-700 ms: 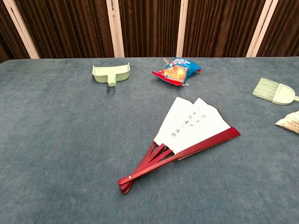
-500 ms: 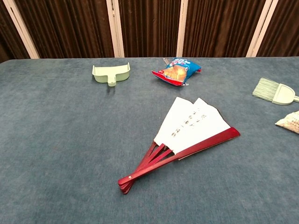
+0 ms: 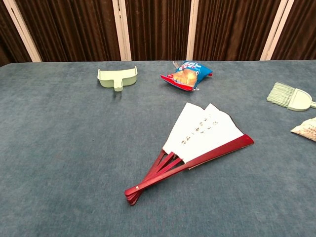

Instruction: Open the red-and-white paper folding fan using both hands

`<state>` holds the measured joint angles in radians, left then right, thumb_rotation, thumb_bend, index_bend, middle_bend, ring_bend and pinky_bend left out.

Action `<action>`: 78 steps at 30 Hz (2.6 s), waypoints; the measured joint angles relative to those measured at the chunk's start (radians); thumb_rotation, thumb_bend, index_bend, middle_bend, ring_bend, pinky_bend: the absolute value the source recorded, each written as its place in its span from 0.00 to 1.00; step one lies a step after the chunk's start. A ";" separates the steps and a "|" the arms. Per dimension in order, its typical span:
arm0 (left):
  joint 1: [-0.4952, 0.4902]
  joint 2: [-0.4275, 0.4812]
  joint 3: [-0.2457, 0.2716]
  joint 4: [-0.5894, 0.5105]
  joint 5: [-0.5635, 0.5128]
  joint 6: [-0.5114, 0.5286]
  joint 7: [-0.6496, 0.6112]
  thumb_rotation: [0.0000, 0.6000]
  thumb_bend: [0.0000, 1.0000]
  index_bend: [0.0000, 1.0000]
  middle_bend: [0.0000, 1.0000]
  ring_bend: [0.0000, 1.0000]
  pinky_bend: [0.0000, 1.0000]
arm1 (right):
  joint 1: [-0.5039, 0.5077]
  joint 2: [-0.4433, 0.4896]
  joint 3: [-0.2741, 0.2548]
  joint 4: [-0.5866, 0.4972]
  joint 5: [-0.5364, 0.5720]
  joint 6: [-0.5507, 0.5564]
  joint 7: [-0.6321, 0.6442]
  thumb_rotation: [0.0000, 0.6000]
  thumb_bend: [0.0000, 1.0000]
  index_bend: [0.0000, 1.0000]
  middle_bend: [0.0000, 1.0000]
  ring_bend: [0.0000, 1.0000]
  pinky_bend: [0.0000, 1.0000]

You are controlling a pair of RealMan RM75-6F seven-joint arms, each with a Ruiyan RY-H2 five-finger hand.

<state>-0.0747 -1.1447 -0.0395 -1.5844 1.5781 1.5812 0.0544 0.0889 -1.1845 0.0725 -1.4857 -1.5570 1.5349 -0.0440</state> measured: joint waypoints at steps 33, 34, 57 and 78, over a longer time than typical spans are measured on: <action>-0.009 0.007 -0.010 0.001 -0.017 -0.019 -0.026 1.00 0.42 0.06 0.03 0.00 0.05 | 0.103 -0.323 -0.112 -0.006 -0.259 -0.158 -0.219 1.00 0.19 0.38 0.12 0.20 0.14; -0.009 0.007 -0.010 0.001 -0.017 -0.020 -0.025 1.00 0.42 0.06 0.03 0.00 0.05 | 0.107 -0.336 -0.108 -0.002 -0.257 -0.162 -0.233 1.00 0.19 0.38 0.12 0.20 0.14; -0.012 0.009 -0.020 0.005 -0.037 -0.026 -0.034 1.00 0.42 0.06 0.03 0.00 0.05 | 0.220 -0.555 -0.024 0.121 -0.187 -0.277 -0.356 1.00 0.19 0.42 0.12 0.20 0.14; -0.016 0.013 -0.028 0.010 -0.056 -0.036 -0.046 1.00 0.42 0.06 0.03 0.00 0.05 | 0.312 -0.671 0.004 0.262 -0.140 -0.332 -0.343 1.00 0.23 0.44 0.12 0.21 0.14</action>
<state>-0.0903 -1.1321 -0.0674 -1.5749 1.5218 1.5455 0.0088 0.4011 -1.8553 0.0770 -1.2233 -1.6972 1.2031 -0.3874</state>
